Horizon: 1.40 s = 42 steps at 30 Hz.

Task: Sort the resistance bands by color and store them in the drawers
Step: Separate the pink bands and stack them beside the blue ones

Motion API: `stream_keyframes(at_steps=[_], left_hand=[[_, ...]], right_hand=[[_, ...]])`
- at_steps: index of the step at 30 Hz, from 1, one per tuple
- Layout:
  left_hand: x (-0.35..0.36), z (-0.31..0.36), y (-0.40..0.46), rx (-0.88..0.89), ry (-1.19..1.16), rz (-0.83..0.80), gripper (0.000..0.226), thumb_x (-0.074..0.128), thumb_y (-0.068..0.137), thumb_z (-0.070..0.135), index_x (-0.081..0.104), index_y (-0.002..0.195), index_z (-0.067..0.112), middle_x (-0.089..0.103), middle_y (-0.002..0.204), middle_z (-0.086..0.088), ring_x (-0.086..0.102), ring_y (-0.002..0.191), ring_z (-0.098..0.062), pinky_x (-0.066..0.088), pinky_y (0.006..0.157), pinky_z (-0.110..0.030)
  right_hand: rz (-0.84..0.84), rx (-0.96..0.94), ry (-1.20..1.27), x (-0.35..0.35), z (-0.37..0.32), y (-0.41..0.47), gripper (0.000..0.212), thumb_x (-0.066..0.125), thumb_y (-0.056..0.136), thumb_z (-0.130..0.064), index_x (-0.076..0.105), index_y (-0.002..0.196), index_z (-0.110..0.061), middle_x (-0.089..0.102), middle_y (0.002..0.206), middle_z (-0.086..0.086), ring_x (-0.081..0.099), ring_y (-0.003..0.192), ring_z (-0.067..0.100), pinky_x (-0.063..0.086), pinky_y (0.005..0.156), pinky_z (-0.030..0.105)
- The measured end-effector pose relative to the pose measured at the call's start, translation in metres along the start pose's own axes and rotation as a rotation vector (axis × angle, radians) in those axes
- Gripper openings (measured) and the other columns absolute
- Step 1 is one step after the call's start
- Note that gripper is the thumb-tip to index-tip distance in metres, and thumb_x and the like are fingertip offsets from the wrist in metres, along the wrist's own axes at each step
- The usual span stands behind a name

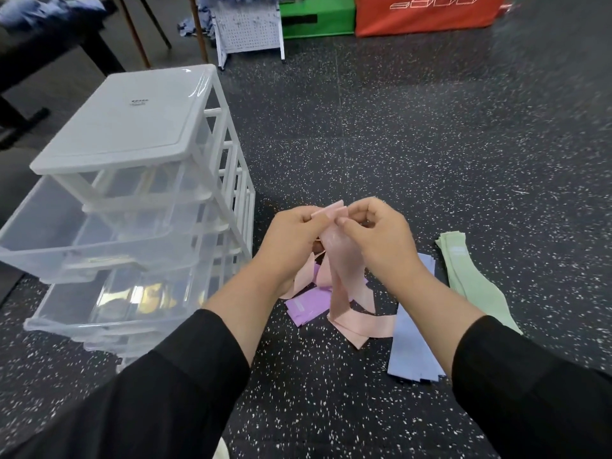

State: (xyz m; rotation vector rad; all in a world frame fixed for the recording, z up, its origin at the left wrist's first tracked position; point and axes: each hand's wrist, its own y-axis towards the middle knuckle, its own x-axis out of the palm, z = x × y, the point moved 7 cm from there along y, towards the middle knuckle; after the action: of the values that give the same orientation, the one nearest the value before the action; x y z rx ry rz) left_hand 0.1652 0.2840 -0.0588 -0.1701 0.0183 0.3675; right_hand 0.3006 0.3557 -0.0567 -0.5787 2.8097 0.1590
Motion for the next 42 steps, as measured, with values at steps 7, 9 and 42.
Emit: stream_keyframes(at_steps=[7, 9, 42], left_hand=[[-0.006, 0.003, 0.011, 0.076, 0.095, 0.100, 0.016, 0.068, 0.091, 0.031, 0.074, 0.092, 0.017, 0.077, 0.087, -0.006, 0.068, 0.078, -0.021, 0.056, 0.075, -0.044], [-0.005, -0.002, 0.013, 0.093, 0.084, 0.079, 0.007, 0.071, 0.090, 0.025, 0.075, 0.095, 0.023, 0.077, 0.092, -0.007, 0.069, 0.082, -0.020, 0.057, 0.079, -0.047], [-0.039, -0.099, 0.011, -0.050, 0.330, 0.476, 0.016, 0.057, 0.101, 0.021, 0.071, 0.093, 0.020, 0.059, 0.069, 0.009, 0.049, 0.063, -0.008, 0.038, 0.057, -0.024]], right_hand=[[-0.120, -0.051, -0.033, 0.003, 0.000, 0.014, 0.006, 0.068, 0.096, -0.021, 0.074, 0.098, -0.021, 0.074, 0.091, -0.008, 0.065, 0.083, 0.005, 0.051, 0.077, 0.026], [-0.115, -0.045, -0.046, 0.000, 0.005, 0.018, 0.009, 0.069, 0.095, -0.019, 0.073, 0.087, -0.022, 0.072, 0.080, -0.011, 0.059, 0.069, -0.001, 0.047, 0.068, 0.022], [-0.744, 0.305, -0.917, 0.077, 0.249, -0.037, 0.021, 0.052, 0.099, -0.034, 0.055, 0.118, -0.026, 0.066, 0.121, 0.004, 0.062, 0.108, 0.030, 0.051, 0.093, 0.047]])
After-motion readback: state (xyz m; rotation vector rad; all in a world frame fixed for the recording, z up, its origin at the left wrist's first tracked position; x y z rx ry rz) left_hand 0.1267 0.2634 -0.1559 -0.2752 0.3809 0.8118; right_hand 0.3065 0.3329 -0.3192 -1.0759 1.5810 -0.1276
